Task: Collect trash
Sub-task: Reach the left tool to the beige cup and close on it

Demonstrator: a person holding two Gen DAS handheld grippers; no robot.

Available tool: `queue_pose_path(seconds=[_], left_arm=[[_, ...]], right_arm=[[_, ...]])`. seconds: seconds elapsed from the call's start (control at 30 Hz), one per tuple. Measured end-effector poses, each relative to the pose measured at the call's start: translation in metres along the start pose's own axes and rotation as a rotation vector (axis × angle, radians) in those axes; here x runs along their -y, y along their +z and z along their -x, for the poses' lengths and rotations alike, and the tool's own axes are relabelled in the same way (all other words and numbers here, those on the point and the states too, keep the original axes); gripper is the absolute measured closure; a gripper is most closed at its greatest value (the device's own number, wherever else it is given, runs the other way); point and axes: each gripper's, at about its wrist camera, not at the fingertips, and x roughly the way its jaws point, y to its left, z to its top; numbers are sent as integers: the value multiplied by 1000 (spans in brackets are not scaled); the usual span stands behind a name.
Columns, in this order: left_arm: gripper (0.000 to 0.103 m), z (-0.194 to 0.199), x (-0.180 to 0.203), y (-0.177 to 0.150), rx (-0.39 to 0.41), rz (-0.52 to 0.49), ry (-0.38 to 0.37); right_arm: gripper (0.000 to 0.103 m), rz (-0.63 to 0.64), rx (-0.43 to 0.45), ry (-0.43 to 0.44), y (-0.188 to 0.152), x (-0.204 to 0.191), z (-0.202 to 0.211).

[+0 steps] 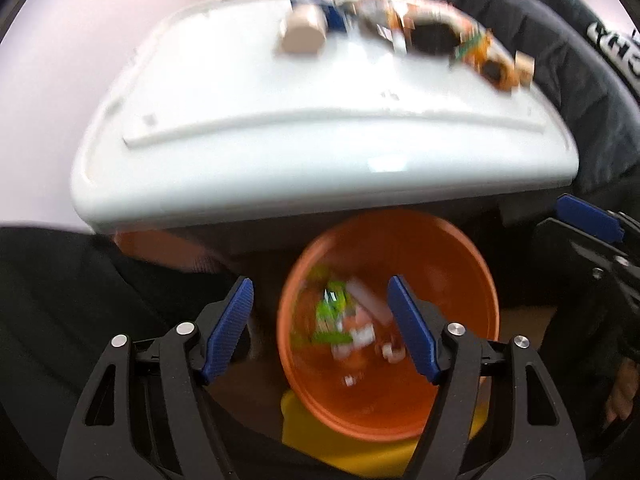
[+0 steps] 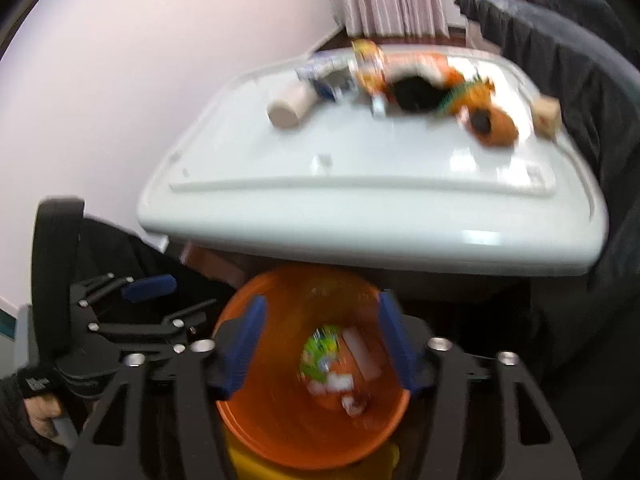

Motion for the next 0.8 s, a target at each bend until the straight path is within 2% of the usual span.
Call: queue_pose_path(seconds=[0.13,0.23,0.47,0.63,0.8], left_arm=[[21,12,-14,40,101,13,-3],[21,1,-20,79,128,19,-8],[21,-49,-24,176,115,19,20],[21,-81,-19,210,80,0,10],[21,-114,-12,225,53,-40,48]], right_arm=[[33,37,29,-24,18,3,-4],[33,41,40,-51,29,16,-9],[33,-59,54,-30,36,52,-22],[33,-75,25,-16,28,61,-32],[33,-161,-8,31,27,74,-44]])
